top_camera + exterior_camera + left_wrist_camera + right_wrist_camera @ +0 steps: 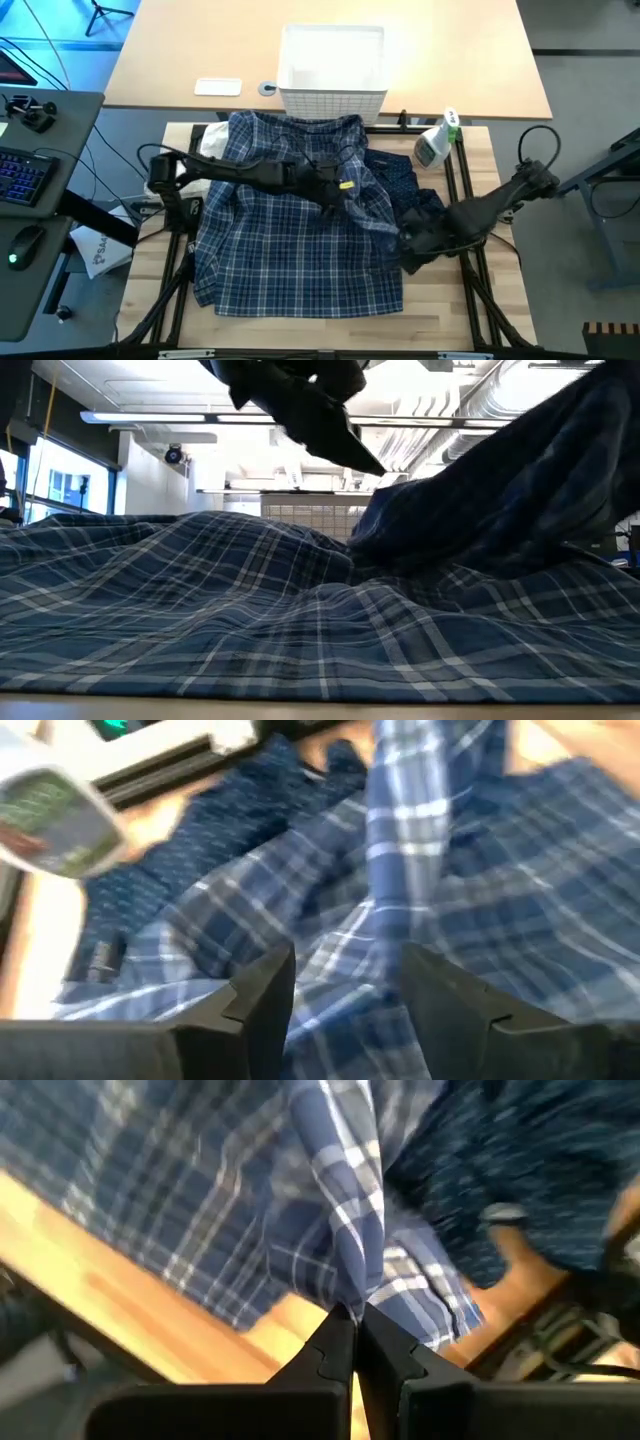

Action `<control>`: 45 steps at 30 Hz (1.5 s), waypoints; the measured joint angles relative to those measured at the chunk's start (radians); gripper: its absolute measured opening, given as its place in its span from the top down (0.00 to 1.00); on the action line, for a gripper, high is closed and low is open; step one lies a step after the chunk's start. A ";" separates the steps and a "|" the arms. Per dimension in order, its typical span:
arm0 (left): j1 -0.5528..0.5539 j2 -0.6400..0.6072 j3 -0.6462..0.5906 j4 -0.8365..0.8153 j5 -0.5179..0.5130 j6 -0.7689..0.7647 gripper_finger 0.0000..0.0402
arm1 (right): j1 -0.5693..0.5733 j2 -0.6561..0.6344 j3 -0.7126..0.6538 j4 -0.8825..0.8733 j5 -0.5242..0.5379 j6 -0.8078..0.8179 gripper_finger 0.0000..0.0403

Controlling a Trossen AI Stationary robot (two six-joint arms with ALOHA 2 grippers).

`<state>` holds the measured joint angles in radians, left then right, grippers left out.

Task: Fold Laundry from Bin
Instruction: Fold the checkered blue polo

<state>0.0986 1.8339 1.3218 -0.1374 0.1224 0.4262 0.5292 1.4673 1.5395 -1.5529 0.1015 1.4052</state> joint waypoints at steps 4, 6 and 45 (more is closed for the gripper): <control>-0.005 0.091 -0.002 0.081 -0.035 -0.002 0.56 | 0.049 -0.014 0.136 -0.012 0.188 0.035 1.00; -0.012 0.115 -0.003 0.098 -0.036 0.012 0.58 | 0.064 -0.015 0.205 -0.017 0.278 0.034 1.00; 0.061 -0.434 0.103 -0.578 -0.220 -0.243 0.94 | 0.102 0.043 -0.506 0.773 -0.338 0.104 0.50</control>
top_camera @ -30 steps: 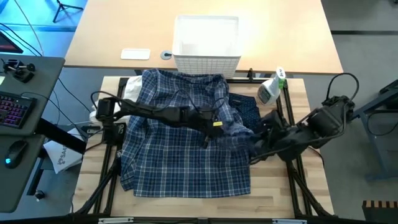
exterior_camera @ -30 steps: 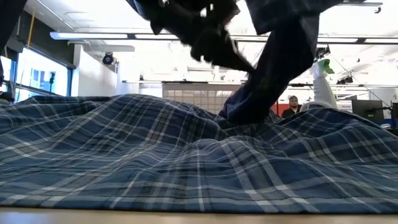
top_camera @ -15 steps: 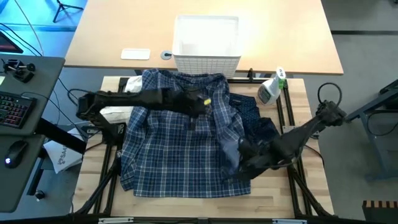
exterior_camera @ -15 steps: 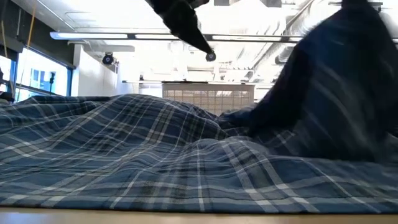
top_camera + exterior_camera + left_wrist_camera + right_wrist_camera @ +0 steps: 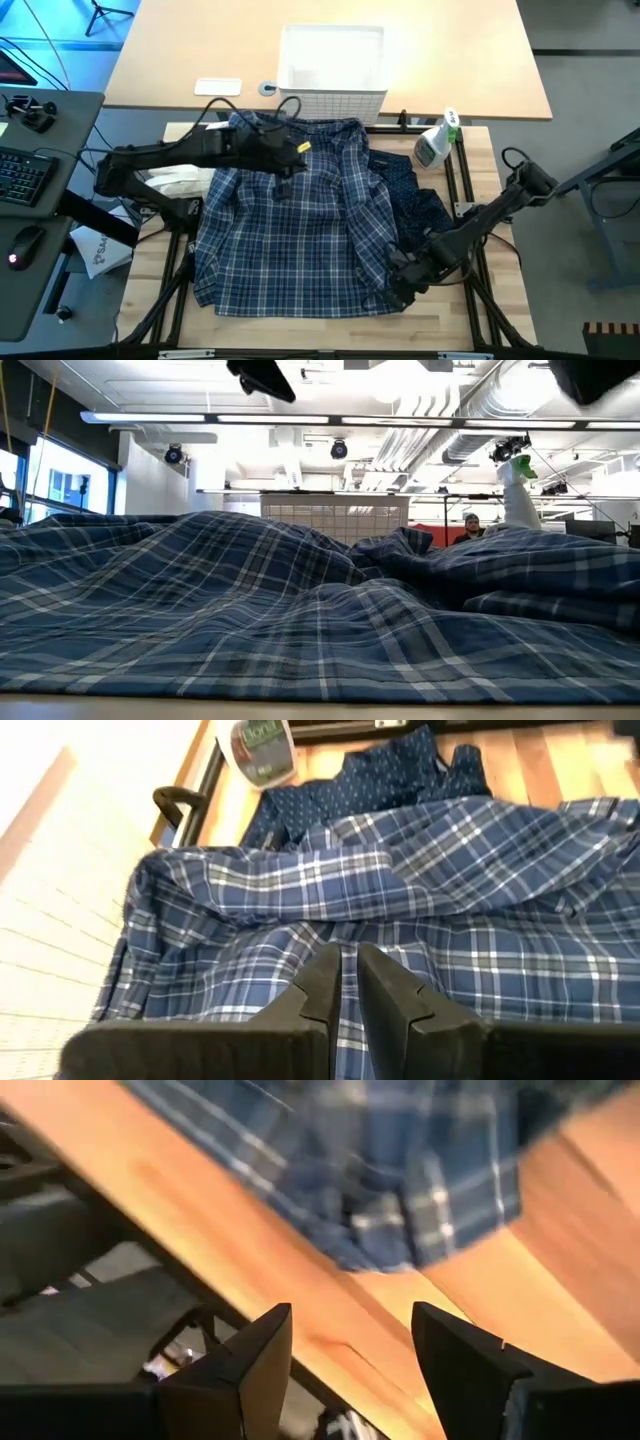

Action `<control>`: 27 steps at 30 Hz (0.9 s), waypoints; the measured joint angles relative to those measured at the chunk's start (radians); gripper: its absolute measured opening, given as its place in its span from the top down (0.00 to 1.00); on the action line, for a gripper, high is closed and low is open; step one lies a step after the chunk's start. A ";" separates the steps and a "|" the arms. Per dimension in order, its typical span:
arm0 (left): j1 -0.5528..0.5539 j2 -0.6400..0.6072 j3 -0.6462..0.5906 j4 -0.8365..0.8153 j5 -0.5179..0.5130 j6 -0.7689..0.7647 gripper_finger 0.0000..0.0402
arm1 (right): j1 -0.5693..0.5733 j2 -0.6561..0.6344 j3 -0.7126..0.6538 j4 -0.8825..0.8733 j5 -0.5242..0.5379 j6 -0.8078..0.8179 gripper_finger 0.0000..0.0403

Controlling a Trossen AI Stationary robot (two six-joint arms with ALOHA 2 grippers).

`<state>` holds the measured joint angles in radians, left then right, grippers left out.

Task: Fold Laundry from Bin
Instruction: Fold the checkered blue polo

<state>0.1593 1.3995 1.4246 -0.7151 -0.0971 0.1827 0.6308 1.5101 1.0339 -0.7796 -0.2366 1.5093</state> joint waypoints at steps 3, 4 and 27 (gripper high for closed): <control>0.000 -0.014 0.000 -0.019 -0.001 -0.018 0.94 | 0.009 -0.020 -0.120 0.102 -0.049 0.084 0.53; 0.000 -0.015 0.000 -0.027 0.000 -0.023 0.94 | 0.014 -0.033 -0.161 0.155 -0.051 0.125 0.54; -0.006 -0.016 0.000 -0.042 0.008 -0.144 0.94 | 0.151 -0.167 -0.652 0.823 0.407 0.729 0.80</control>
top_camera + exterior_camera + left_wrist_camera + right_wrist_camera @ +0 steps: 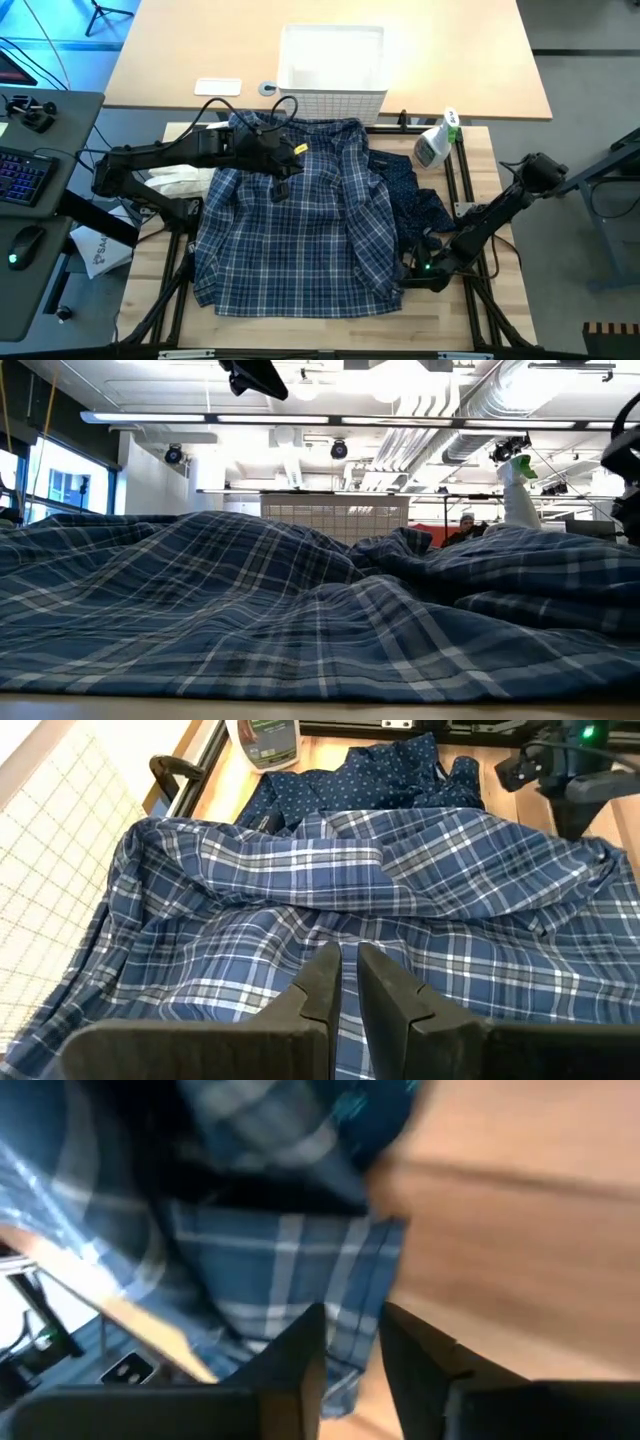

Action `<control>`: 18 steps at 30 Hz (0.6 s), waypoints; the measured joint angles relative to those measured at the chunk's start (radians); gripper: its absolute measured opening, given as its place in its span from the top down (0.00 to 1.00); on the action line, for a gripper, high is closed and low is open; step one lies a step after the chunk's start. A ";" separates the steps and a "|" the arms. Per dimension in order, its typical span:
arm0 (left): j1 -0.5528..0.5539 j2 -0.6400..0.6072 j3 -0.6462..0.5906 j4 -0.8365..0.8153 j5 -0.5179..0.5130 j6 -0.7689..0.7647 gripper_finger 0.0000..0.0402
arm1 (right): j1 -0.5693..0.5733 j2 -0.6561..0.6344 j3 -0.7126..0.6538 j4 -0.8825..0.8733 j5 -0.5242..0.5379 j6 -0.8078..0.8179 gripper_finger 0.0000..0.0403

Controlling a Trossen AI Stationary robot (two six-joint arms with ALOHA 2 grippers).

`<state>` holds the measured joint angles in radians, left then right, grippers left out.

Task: Fold Laundry from Bin
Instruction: Fold the checkered blue polo

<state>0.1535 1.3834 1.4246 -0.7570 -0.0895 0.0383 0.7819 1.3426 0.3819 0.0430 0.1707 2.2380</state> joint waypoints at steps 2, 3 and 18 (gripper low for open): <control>-0.003 0.000 0.000 0.000 0.000 -0.009 0.94 | 0.004 0.000 -0.005 -0.012 0.013 -0.011 0.85; -0.005 0.000 0.000 0.000 0.000 -0.009 0.94 | 0.006 0.000 -0.005 -0.019 0.025 -0.019 0.88; -0.039 0.000 0.000 0.068 0.000 0.015 0.94 | 0.115 -0.150 0.496 -0.426 0.229 -0.307 1.00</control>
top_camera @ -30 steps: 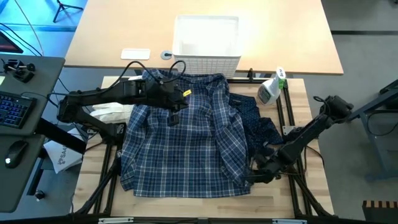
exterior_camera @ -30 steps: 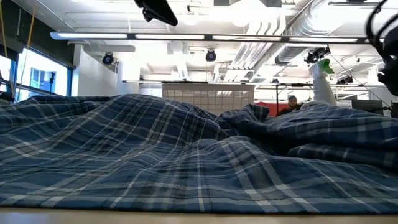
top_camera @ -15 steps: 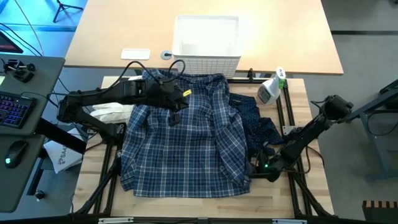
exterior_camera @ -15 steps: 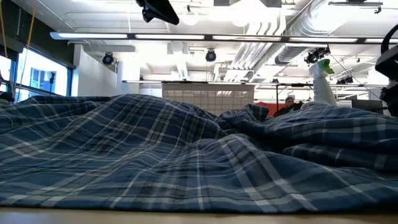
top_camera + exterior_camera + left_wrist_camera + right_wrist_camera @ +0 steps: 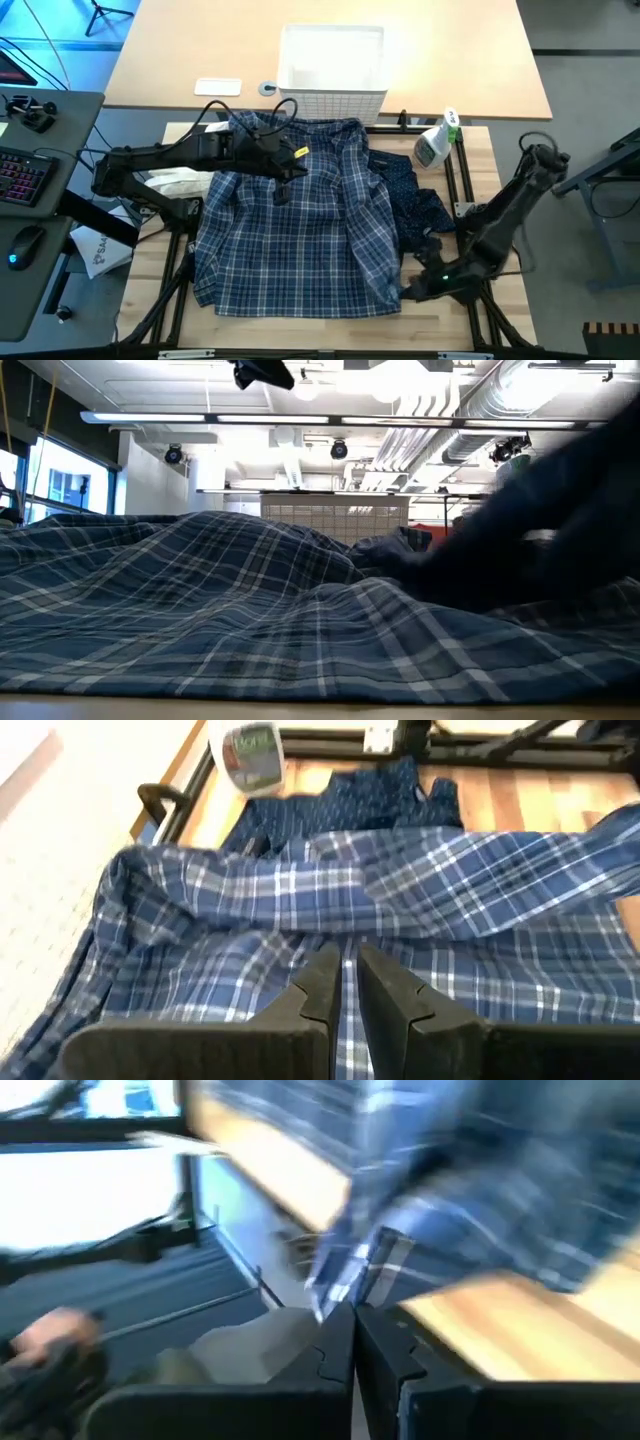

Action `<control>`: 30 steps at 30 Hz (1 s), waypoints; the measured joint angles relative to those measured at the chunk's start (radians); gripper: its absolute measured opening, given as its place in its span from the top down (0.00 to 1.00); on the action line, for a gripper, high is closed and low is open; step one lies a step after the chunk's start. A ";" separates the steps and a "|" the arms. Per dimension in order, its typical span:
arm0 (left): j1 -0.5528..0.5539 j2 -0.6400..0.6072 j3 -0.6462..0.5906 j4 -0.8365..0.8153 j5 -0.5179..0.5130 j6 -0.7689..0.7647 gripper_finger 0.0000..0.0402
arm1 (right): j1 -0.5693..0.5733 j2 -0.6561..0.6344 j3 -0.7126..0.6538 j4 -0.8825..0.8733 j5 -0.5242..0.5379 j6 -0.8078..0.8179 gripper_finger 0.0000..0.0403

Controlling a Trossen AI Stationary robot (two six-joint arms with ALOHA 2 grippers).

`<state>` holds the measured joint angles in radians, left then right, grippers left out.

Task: Fold Laundry from Bin
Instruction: Fold the checkered blue polo

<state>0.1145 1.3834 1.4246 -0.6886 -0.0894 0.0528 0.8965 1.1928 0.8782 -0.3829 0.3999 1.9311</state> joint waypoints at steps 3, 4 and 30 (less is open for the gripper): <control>-0.015 0.000 0.000 0.048 0.000 0.021 0.94 | -0.001 -0.004 0.188 -0.209 0.054 -0.029 1.00; -0.020 0.000 0.000 0.064 0.001 0.033 0.94 | -0.004 -0.003 0.238 -0.272 0.067 -0.043 1.00; -0.035 0.008 -0.001 0.107 -0.080 0.021 0.94 | -0.056 0.019 0.459 -0.605 0.335 -0.197 1.00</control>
<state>0.0792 1.3918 1.4239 -0.5811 -0.1697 0.0739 0.8408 1.2121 1.3374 -0.9883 0.7345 1.7338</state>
